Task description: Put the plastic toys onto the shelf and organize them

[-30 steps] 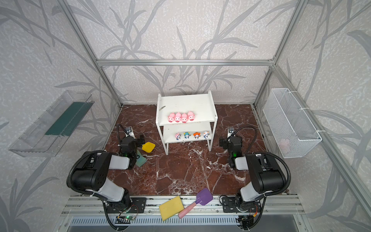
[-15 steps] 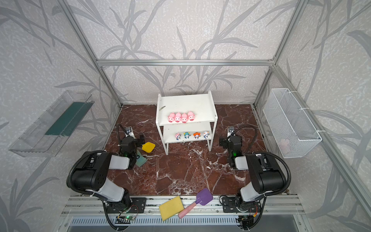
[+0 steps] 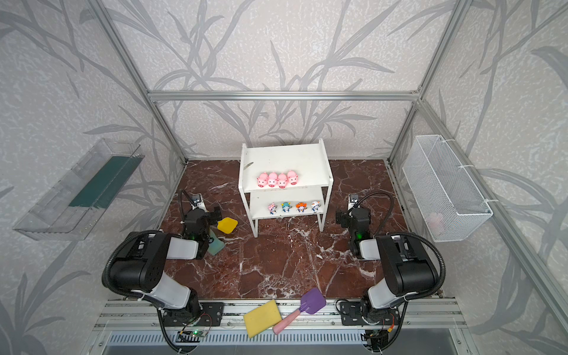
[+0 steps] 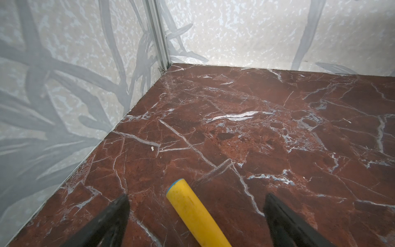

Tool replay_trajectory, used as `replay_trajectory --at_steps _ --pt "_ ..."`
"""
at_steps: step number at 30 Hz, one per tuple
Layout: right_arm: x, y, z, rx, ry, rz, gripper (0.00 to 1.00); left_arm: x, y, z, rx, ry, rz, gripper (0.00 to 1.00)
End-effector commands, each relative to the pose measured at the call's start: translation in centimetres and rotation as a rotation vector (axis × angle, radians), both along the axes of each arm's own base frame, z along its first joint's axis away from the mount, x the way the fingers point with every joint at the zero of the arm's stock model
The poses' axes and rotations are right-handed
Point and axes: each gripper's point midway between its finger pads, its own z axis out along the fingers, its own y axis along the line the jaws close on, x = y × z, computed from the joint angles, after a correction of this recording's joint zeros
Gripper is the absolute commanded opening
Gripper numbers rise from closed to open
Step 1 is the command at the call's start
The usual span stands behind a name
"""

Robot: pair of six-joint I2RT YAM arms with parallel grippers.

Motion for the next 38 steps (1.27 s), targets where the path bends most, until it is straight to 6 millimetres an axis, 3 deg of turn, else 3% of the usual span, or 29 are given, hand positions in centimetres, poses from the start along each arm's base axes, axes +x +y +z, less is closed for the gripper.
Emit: replay_trajectory --at_steps 1,17,18,19,21,23,25,27,38 --pt "0.7 0.0 1.5 0.002 -0.04 0.001 0.99 0.3 0.1 0.8 -0.004 -0.023 0.001 0.99" --pt "0.7 0.0 1.5 0.001 -0.041 0.002 0.99 0.3 0.1 0.7 -0.005 -0.023 0.0 0.99" --pt "0.7 0.9 1.5 0.001 -0.039 0.059 0.99 0.3 0.1 0.8 -0.005 -0.024 0.001 0.99" --pt "0.6 3.7 1.4 -0.003 -0.035 0.234 0.99 0.3 0.1 0.7 -0.004 -0.023 0.001 0.99" --pt "-0.1 4.6 1.6 -0.012 -0.056 0.294 0.99 0.3 0.1 0.8 -0.005 -0.025 0.001 0.99" --pt "0.2 4.1 1.5 -0.011 -0.058 0.262 0.99 0.3 0.1 0.8 -0.005 -0.023 0.0 0.99" --pt "1.1 1.4 1.4 0.002 -0.036 0.086 0.99 0.3 0.1 0.7 -0.004 -0.023 0.0 0.99" --pt "0.7 0.0 1.5 0.004 -0.037 0.004 0.99 0.3 0.1 0.8 -0.005 -0.024 0.001 0.99" --pt "0.8 0.1 1.4 -0.003 -0.036 0.008 0.99 0.3 0.1 0.8 -0.004 -0.023 0.001 0.99"
